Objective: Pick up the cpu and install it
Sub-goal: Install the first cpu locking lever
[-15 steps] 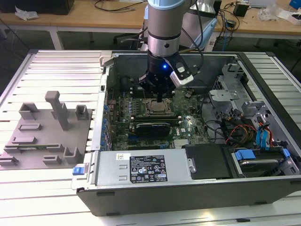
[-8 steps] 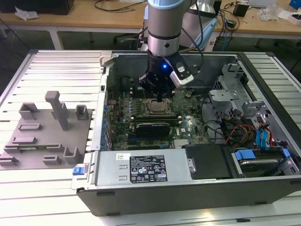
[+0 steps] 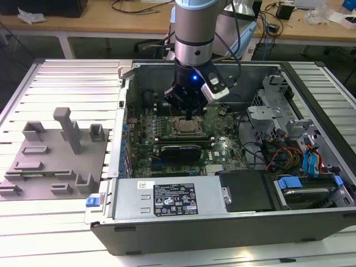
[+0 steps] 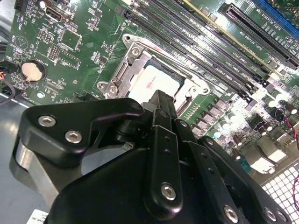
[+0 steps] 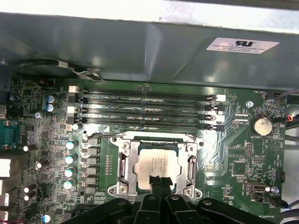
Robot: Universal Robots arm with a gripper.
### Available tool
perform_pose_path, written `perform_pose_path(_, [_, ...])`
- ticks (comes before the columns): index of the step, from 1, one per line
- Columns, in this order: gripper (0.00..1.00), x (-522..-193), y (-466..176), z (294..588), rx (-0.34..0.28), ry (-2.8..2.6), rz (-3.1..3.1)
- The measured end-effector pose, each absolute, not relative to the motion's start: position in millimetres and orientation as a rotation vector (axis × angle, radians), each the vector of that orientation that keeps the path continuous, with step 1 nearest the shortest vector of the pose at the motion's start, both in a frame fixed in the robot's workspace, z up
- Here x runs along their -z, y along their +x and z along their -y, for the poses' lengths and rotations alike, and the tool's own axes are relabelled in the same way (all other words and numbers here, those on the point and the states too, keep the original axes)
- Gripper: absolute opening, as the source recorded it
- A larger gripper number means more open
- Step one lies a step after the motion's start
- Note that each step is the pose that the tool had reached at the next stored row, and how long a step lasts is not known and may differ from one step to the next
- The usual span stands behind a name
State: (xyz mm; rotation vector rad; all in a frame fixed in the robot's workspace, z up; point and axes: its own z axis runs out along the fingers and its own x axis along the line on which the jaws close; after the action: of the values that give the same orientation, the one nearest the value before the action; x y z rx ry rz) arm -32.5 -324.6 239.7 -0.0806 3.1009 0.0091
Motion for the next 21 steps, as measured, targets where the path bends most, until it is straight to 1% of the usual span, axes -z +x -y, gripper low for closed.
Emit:
perform_pose_path(9, [0.11,-250.0,-32.5,324.6,-0.009,-0.081,-3.101])
perform_pose_path(21, [0.11,-250.5,-38.2,324.5,-0.009,-0.081,-3.101])
